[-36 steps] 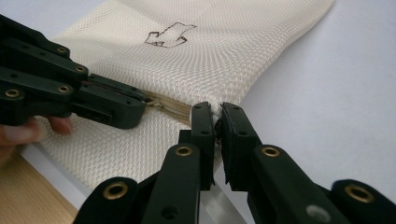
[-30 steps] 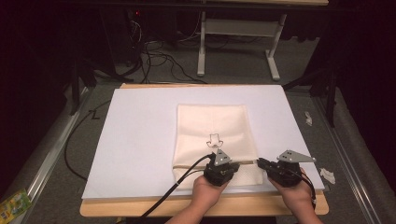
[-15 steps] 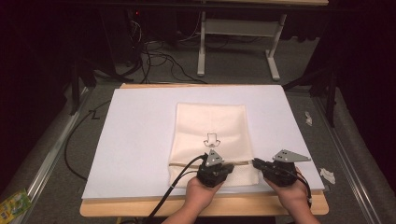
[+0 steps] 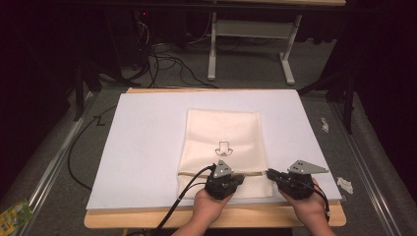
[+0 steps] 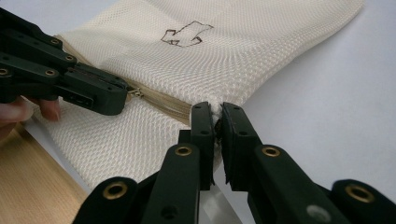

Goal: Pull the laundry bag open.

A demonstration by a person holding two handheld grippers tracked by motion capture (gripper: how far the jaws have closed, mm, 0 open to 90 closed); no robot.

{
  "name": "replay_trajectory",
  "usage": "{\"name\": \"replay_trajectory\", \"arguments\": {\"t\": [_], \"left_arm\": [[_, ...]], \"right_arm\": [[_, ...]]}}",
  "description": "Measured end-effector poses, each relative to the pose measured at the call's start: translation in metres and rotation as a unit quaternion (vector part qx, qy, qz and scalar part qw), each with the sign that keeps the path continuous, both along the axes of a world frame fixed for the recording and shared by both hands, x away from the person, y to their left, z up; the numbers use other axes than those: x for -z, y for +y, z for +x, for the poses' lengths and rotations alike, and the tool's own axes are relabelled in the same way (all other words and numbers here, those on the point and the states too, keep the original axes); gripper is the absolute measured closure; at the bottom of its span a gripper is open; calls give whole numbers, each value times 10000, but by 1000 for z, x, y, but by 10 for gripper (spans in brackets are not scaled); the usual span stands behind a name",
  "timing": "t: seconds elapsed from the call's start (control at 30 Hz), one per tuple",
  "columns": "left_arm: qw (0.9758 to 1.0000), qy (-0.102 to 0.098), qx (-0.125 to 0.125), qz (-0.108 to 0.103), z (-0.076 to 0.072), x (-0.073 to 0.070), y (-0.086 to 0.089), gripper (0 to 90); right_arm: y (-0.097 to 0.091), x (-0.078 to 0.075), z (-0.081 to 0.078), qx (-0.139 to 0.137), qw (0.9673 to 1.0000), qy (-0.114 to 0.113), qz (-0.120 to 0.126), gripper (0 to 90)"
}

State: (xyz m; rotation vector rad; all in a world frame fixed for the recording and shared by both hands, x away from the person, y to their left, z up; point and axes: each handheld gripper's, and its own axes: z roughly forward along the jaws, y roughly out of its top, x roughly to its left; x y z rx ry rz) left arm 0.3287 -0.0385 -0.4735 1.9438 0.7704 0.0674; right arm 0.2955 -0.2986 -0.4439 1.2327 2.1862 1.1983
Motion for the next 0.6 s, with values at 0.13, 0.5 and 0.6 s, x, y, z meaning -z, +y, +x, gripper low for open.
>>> {"name": "replay_trajectory", "arguments": {"t": [0.13,0.5,0.6], "left_arm": [[10000,50,-57,-8,2,1,3,877],[9984,260,-464,206,6,-1,43,878],[9973,316,-606,255,6,-2,64,877]], "right_arm": [[-1,0,2,16,10000,16,-3,853],[-7,1,14,316,9992,222,-80,855],[-15,2,17,383,9988,293,-34,854]]}}
